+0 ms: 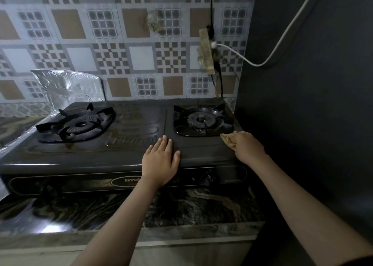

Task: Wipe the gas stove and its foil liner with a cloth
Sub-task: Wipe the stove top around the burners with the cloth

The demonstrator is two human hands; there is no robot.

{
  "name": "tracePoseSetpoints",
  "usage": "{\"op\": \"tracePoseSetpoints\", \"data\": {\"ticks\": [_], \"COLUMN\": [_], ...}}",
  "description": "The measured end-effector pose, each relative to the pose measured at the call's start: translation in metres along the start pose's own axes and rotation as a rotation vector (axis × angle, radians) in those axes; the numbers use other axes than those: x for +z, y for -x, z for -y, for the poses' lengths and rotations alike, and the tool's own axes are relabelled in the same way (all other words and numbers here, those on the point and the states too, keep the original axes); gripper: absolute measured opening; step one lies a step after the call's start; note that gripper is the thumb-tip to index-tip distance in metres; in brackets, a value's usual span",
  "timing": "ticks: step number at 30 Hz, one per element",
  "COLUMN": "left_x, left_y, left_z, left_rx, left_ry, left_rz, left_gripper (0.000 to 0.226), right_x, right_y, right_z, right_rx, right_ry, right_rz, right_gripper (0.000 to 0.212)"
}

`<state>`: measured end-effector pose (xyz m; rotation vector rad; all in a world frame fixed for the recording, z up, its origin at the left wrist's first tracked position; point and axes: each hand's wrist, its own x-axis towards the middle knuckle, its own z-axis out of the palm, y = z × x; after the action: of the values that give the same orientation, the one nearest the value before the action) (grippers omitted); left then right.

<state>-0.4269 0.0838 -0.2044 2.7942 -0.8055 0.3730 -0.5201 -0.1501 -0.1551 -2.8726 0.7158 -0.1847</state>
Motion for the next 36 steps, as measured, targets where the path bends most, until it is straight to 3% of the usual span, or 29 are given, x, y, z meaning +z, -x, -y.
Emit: {"op": "tracePoseSetpoints", "data": {"ticks": [4, 9, 14, 17, 19, 22, 25, 30, 36], "left_x": [0.0, 0.003, 0.002, 0.002, 0.003, 0.005, 0.005, 0.004, 0.002], "left_y": [0.0, 0.0, -0.001, -0.001, -0.002, -0.002, -0.002, -0.001, -0.001], "left_z": [0.0, 0.0, 0.0, 0.001, 0.001, 0.003, 0.004, 0.004, 0.001], "left_rx": [0.01, 0.015, 0.019, 0.018, 0.016, 0.016, 0.021, 0.018, 0.008], "left_ry": [-0.004, 0.0, -0.005, 0.002, -0.001, 0.003, 0.01, 0.02, 0.031], "left_rz": [0.001, -0.018, -0.025, -0.024, -0.031, -0.028, -0.036, -0.043, -0.03], "left_gripper": [0.091, 0.087, 0.084, 0.086, 0.085, 0.082, 0.082, 0.083, 0.087], "right_x": [-0.005, 0.001, 0.006, 0.001, -0.003, 0.008, 0.022, 0.012, -0.016], "right_y": [-0.002, 0.009, 0.018, 0.014, 0.012, 0.001, -0.015, -0.014, -0.002], "right_z": [0.017, 0.022, 0.05, 0.057, 0.073, 0.103, 0.11, 0.077, 0.009], "right_rx": [0.093, 0.08, 0.0, -0.074, -0.158, -0.29, -0.257, -0.198, 0.108], "right_ry": [0.047, -0.018, -0.088, -0.173, -0.293, -0.267, -0.179, -0.128, -0.007], "right_rz": [0.031, 0.068, 0.09, 0.032, -0.027, 0.062, 0.137, 0.074, -0.005], "right_gripper": [0.042, 0.057, 0.055, 0.048, 0.053, 0.051, 0.035, 0.028, 0.034]}}
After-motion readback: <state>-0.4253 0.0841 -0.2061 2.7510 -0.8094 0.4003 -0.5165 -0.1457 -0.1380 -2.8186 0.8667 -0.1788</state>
